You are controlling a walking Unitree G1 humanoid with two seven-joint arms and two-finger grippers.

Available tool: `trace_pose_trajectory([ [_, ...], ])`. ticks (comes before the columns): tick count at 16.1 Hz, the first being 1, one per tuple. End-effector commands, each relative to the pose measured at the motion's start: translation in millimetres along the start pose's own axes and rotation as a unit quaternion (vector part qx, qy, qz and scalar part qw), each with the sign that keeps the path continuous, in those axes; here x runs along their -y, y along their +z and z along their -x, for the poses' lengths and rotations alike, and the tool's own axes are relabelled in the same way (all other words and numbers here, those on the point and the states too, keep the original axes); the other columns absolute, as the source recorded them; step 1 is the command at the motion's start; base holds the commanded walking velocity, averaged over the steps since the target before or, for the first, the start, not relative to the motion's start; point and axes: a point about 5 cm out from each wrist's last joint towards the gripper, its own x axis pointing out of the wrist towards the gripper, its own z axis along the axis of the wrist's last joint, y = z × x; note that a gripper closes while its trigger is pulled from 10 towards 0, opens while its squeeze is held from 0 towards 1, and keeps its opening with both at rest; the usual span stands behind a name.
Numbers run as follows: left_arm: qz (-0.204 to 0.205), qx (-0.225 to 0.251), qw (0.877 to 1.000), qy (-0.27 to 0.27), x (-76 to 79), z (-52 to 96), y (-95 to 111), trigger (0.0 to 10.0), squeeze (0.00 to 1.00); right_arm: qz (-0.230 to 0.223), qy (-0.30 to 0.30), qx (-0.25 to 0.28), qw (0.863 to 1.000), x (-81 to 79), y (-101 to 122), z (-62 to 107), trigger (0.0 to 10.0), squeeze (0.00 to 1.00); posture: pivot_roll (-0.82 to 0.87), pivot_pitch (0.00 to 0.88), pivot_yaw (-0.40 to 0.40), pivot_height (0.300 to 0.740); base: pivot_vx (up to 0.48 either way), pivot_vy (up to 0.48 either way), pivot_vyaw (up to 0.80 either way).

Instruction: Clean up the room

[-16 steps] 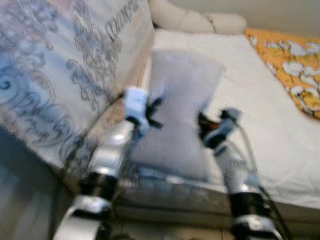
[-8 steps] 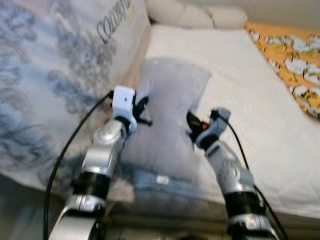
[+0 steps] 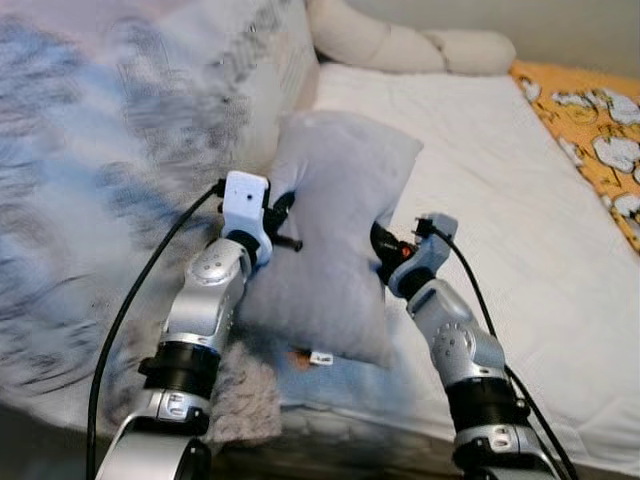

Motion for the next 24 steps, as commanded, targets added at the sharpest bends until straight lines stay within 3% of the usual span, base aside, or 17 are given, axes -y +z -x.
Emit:
trace_pose_trajectory([
  [1, -0.016, 0.019, 1.0, -0.017, 8.9, -5.7, 12, 10.0, 0.0, 0.006, -0.001, 0.014, 1.0, -0.2, 7, -1.3, 10.0, 0.0, 0.08, 0.0, -0.037, 0.74, 0.337, 0.0, 0.0],
  [4, -0.024, 0.012, 1.0, -0.015, 7.4, -5.0, 10, 10.0, 0.0, -0.001, -0.006, 0.011, 1.0, 0.5, 5, -1.8, 10.0, 0.0, 0.08, 0.0, -0.033, 0.74, 0.0, 0.0, 0.0],
  [7, -0.053, -0.012, 0.998, -0.039, 11.4, -8.6, 3, 10.0, 0.0, 0.007, -0.087, -0.025, 0.996, 22.7, -6, -0.6, 10.0, 0.0, 0.06, 0.0, -0.016, 0.74, 0.0, 0.0, 0.0],
  [8, -0.069, -0.027, 0.996, -0.043, 12.6, -11.5, -2, 10.0, 0.0, 0.004, -0.113, -0.029, 0.993, 31.7, -9, 1.2, 10.0, 0.6, 0.05, 0.0, -0.015, 0.74, 0.0, 0.0, 0.0],
  [9, -0.109, -0.057, 0.991, -0.043, 12.6, -17.4, -12, 10.0, 0.0, 0.002, -0.134, -0.033, 0.99, 43.7, -13, 4.9, 10.0, 1.0, 0.05, 0.0, -0.016, 0.74, 0.0, 0.0, 0.0],
  [14, -0.124, -0.067, 0.989, -0.041, 12.1, -19.4, -15, 10.0, 0.0, 0.006, -0.139, -0.032, 0.99, 47.1, -14, 6.3, 10.0, 1.0, 0.05, 0.0, -0.017, 0.74, 0.0, 0.0, 0.0],
  [15, -0.161, -0.067, 0.985, -0.011, 2.9, -26.2, -12, 10.0, 0.0, 0.034, -0.117, -0.036, 0.992, 57.7, -12, 16.0, 10.0, 1.0, 0.06, 0.0, -0.026, 0.74, 0.0, 0.0, 0.0],
  [16, -0.195, -0.053, 0.979, 0.023, -8.6, -32.4, -2, 10.0, 0.0, 0.07, -0.056, -0.044, 0.995, 63.3, -5, 28.5, 10.0, 1.0, 0.05, 0.0, -0.022, 0.74, 0.0, 0.0, 0.0],
  [20, -0.256, -0.053, 0.964, 0.045, -24.1, -39.9, 16, 10.0, 0.0, 0.116, 0.086, -0.057, 0.988, 55.9, 17, 45.5, 10.0, 1.0, 0.02, 0.0, 0.003, 0.74, 0.0, 0.0, 0.0],
  [22, -0.269, -0.068, 0.957, 0.081, -38.2, -39.9, 20, 10.0, 0.0, 0.136, 0.139, -0.075, 0.978, 52.1, 23, 54.4, 10.0, 1.0, 0.02, 0.0, 0.013, 0.74, 0.0, 0.0, 0.0],
  [24, -0.258, -0.076, 0.958, 0.095, -43.4, -38.8, 19, 10.0, 0.0, 0.152, 0.174, -0.09, 0.969, 49.0, 26, 61.5, 10.0, 1.0, 0.02, 0.0, 0.013, 0.74, 0.0, 0.0, 0.0],
])
